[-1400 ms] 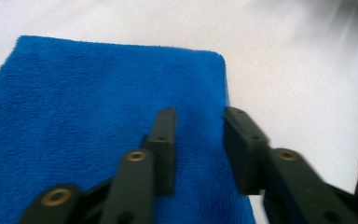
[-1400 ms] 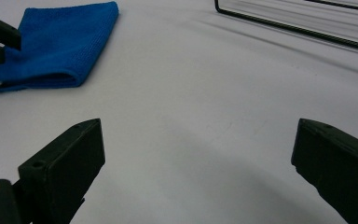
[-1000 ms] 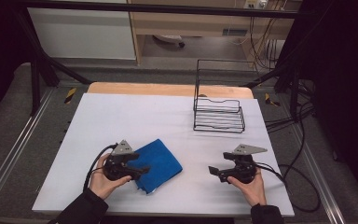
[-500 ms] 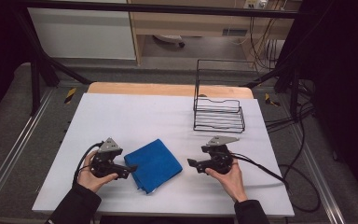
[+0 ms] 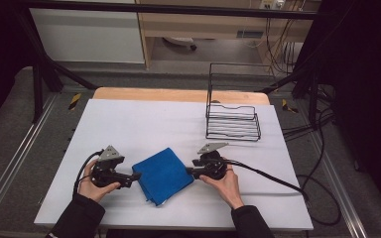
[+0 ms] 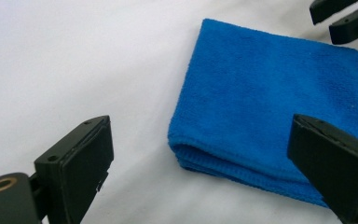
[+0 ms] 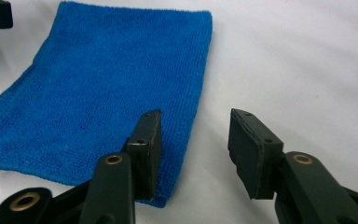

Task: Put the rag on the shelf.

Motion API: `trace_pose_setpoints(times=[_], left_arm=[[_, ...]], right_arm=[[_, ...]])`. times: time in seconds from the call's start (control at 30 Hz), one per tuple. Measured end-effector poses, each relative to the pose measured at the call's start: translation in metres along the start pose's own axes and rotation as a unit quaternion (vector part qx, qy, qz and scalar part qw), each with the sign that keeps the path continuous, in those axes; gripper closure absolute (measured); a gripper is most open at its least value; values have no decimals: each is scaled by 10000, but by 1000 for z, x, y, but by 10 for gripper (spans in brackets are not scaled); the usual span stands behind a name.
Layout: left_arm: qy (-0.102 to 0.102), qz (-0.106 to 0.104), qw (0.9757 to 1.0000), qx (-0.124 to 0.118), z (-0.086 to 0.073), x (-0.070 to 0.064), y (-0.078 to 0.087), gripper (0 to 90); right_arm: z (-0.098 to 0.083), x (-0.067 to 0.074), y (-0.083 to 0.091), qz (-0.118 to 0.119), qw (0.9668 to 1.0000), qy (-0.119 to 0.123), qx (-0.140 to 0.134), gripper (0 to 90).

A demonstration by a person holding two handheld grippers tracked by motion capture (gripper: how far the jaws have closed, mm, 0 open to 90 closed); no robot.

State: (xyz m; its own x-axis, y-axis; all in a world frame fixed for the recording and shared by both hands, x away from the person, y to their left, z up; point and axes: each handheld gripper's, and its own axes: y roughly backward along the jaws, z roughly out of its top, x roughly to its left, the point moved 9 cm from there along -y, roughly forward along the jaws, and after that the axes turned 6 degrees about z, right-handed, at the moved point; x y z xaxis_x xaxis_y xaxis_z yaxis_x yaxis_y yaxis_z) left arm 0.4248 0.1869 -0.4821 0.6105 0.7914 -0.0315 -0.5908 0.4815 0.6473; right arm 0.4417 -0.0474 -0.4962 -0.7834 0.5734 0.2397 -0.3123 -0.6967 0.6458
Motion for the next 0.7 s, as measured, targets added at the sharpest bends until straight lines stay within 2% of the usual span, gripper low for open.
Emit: trace_pose_setpoints(times=[0.23, 0.37, 0.53, 0.7], left_arm=[[9, 32, 10000, 19, -1, 3, -1, 77], [48, 40, 10000, -15, -1, 2, -1, 80], [0, 48, 10000, -26, 0, 3, -1, 80], [19, 78, 9999, -66, 1, 4, 0, 81]], right_arm=[[-5, 4, -6, 126, 9998, -144, 86, 641], [-12, 5, -13, 161, 9994, -188, 234, 688], [-14, 8, -16, 228, 9991, -261, 225, 744], [-14, 12, -16, 295, 9988, -351, 192, 851]])
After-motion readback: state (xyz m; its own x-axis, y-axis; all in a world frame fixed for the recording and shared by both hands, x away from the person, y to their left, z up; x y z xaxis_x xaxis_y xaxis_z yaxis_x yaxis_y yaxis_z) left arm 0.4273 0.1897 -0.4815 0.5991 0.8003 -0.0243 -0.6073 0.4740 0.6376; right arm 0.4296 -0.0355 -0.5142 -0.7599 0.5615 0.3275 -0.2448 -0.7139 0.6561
